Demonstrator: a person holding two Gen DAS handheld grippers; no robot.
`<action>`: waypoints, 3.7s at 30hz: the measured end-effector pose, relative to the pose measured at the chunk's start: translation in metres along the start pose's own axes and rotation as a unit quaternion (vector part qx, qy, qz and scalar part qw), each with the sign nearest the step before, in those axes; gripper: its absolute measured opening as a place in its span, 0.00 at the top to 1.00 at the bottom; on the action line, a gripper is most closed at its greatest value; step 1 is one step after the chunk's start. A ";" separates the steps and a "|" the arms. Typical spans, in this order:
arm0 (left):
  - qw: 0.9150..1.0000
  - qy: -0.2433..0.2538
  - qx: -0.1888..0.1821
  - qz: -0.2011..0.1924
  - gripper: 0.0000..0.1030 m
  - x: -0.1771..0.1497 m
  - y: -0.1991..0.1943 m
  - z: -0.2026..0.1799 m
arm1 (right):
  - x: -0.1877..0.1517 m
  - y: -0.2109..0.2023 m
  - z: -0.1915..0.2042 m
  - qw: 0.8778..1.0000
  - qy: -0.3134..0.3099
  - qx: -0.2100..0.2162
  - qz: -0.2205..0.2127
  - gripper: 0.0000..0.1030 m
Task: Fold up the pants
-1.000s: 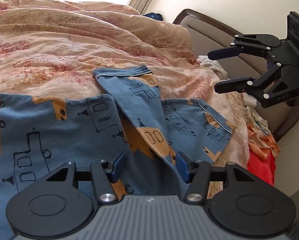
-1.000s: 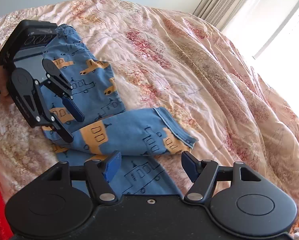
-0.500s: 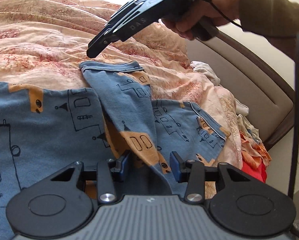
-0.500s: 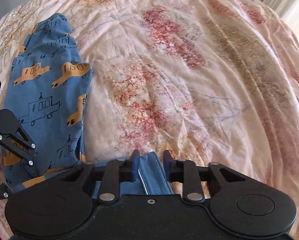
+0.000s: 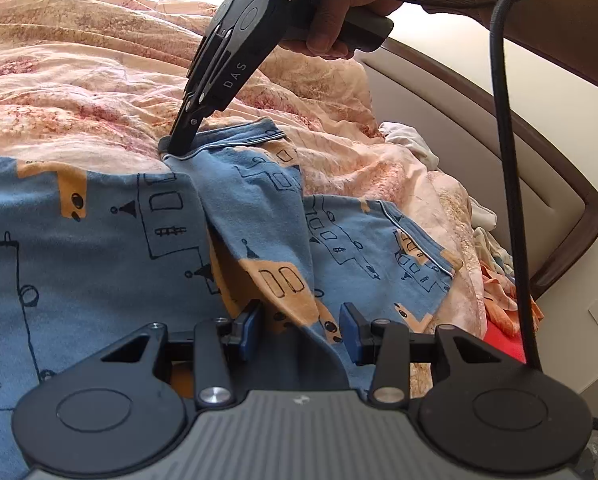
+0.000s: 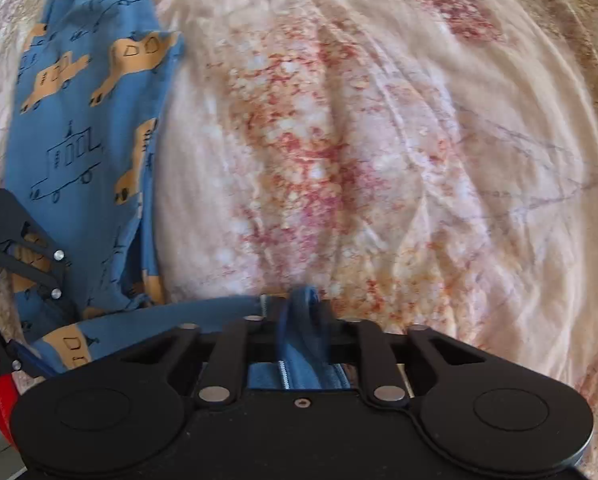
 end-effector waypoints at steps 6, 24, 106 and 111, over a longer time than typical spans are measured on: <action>1.000 -0.006 0.002 -0.009 0.70 0.004 -0.005 0.000 | -0.012 -0.038 0.010 0.996 -0.012 -0.072 -0.057 0.98; 0.991 0.127 0.032 -0.020 1.00 -0.008 -0.005 -0.074 | -0.183 -0.137 0.155 0.940 0.112 -0.230 -0.224 0.98; 0.972 0.212 0.093 0.043 0.68 -0.063 0.038 -0.088 | -0.292 -0.028 0.164 0.769 0.476 -0.295 -0.308 0.94; 0.970 0.227 0.054 0.067 0.43 -0.085 0.003 -0.092 | -0.303 -0.031 0.173 0.737 0.515 -0.316 -0.303 0.62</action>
Point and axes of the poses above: each gripper's, at about its wrist camera, not at the fingertips, and y roughly the way its jaws point, z to its left, x to its top, the point moved 7 cm from there along y, roughly the way its jaws point, and after that the axes turned 13 degrees about -y, right-handed, at the moved point
